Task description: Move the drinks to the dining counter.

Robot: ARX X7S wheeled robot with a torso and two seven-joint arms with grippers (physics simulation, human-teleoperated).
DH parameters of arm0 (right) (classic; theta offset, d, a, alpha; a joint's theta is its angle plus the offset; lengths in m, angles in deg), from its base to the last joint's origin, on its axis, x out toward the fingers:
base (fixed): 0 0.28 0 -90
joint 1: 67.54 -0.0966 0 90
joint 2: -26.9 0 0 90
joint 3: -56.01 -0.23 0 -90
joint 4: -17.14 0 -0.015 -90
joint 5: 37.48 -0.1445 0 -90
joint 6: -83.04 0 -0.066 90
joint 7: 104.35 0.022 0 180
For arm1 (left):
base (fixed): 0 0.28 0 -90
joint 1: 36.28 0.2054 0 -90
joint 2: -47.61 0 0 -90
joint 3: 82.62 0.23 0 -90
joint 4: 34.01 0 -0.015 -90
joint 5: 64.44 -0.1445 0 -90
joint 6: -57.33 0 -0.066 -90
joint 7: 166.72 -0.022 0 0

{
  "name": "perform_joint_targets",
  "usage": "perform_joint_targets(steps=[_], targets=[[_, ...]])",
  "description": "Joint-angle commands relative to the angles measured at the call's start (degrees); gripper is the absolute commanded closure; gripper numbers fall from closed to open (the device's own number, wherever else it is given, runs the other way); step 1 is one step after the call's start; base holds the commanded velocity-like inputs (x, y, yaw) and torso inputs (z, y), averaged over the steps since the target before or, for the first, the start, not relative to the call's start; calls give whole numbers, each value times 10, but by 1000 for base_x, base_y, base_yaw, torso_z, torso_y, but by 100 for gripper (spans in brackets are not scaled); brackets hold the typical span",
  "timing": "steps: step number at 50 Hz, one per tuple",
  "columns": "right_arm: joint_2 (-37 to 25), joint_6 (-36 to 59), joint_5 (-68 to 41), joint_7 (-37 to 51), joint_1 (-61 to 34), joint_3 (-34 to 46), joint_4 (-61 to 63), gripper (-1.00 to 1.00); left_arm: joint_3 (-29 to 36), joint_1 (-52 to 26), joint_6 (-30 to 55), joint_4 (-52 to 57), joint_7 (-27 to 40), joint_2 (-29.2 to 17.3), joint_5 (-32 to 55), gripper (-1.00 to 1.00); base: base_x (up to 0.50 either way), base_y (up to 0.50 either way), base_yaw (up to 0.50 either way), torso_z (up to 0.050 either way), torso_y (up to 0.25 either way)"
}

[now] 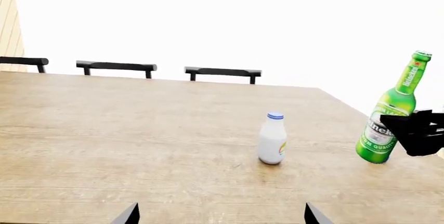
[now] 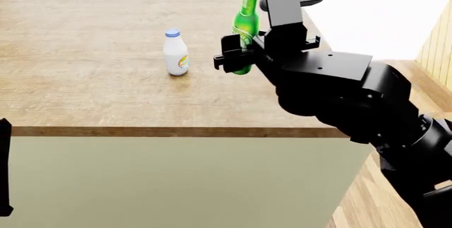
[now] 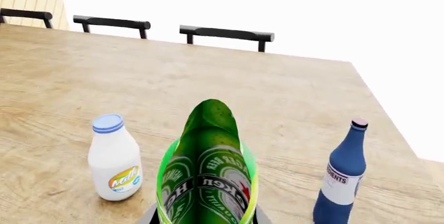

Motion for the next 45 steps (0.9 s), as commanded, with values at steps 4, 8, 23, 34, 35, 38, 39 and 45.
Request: perform_joint_targets(steps=[4,8,23,34,35,38,39,45], targets=[[3,-7,20,-16,13,2,-11,100,0,1,3,0,-3,4,-3,-100,0,0,0,0,0],[4,-12,22,-19,19,3,-15,100,2,1,2,1,-4,4,-5,-100,0,0,0,0,0],[6,-15,26,-27,27,8,-23,100,-1,3,0,1,-4,3,-3,-100,0,0,0,1,1],[6,-15,25,-28,31,9,-23,100,-3,4,2,-2,-6,2,-4,-100,0,0,0,0,0],[7,-15,26,-28,31,10,-24,100,-2,4,2,-2,-6,2,-5,-100,0,0,0,0,0],[7,-15,26,-30,32,10,-28,100,0,3,3,-1,-8,4,-8,-100,0,0,0,0,0],[7,-15,24,-30,32,10,-26,100,-2,4,4,-2,-8,4,-7,-100,0,0,0,0,0],[7,-11,23,-29,32,12,-26,100,-3,5,3,-2,-8,5,-6,-100,0,0,0,0,2]])
